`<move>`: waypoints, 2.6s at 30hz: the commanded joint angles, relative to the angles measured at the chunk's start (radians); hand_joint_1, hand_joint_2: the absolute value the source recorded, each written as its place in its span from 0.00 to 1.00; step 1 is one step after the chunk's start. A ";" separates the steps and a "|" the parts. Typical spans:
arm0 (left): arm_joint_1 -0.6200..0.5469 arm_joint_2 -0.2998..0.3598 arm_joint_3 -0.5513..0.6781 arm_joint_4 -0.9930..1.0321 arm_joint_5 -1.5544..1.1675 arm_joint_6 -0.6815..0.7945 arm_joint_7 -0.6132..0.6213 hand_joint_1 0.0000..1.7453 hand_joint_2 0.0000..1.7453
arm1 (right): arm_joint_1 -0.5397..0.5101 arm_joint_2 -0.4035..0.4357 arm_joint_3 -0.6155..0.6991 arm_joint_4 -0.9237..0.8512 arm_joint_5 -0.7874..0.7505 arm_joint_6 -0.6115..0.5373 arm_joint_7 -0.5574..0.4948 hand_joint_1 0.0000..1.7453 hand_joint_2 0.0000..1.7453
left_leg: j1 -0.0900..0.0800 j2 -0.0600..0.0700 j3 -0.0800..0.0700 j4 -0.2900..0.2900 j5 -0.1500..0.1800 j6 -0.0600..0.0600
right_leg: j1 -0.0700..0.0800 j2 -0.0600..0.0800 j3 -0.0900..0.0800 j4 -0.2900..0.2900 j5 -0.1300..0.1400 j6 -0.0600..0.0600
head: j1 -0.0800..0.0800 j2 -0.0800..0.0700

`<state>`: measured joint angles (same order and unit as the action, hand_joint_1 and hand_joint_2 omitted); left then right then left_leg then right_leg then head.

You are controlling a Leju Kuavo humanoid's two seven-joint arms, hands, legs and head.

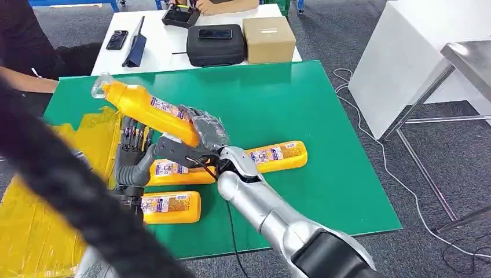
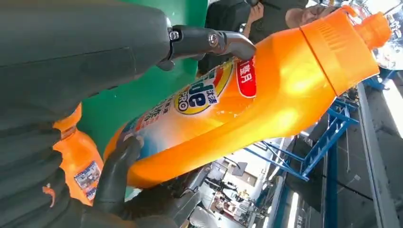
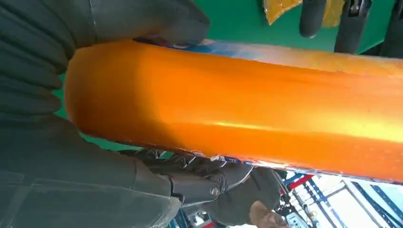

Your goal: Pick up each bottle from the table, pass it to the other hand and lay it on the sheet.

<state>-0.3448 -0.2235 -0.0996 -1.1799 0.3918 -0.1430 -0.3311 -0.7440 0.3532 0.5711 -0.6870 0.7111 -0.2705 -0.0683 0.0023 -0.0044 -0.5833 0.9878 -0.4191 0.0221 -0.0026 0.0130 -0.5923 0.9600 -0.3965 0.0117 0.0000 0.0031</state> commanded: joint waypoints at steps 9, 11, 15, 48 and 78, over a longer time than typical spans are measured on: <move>0.013 0.037 0.047 -0.018 0.031 0.034 -0.006 0.00 1.00 | 0.094 -0.004 0.377 0.057 0.322 -0.083 0.149 1.00 1.00 | 0.001 0.000 0.005 -0.002 -0.002 -0.002 | 0.001 -0.001 0.004 -0.002 -0.002 0.000 | 0.000 0.000; 0.026 0.040 0.060 -0.028 0.035 0.037 -0.007 0.00 1.00 | 0.113 -0.004 0.393 0.039 0.330 -0.081 0.143 1.00 1.00 | 0.001 0.001 0.006 -0.002 -0.002 -0.002 | 0.002 -0.001 0.005 -0.002 -0.002 0.000 | 0.000 0.000; 0.032 0.039 0.080 -0.026 0.047 0.036 -0.007 0.00 1.00 | 0.141 -0.004 0.407 0.008 0.347 -0.074 0.130 1.00 1.00 | 0.002 0.001 0.002 -0.001 -0.001 -0.001 | 0.002 0.000 0.002 -0.002 -0.001 0.000 | 0.000 0.000; 0.049 0.046 0.078 -0.041 0.036 0.001 -0.027 1.00 1.00 | 0.146 -0.015 0.267 -0.008 0.401 -0.095 0.137 1.00 1.00 | 0.001 -0.003 0.004 -0.001 -0.002 -0.002 | 0.001 -0.004 0.004 -0.001 -0.003 0.000 | 0.000 0.000; -0.022 0.175 0.196 -0.175 -0.532 0.402 -0.040 1.00 1.00 | 0.366 -0.260 -0.103 -0.544 0.321 -0.136 0.128 0.00 0.00 | 0.001 -0.005 0.001 0.000 -0.001 -0.001 | 0.002 -0.006 0.002 -0.001 -0.003 0.000 | 0.000 0.000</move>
<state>-0.2369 -0.1476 0.0381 -1.3687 0.1300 0.0936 -0.3880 -0.4366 0.1965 0.5269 -1.1004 1.0754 -0.4170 0.1073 0.0026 -0.0047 -0.5842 0.9877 -0.4193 0.0219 -0.0021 0.0125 -0.5939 0.9598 -0.3967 0.0115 0.0004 0.0030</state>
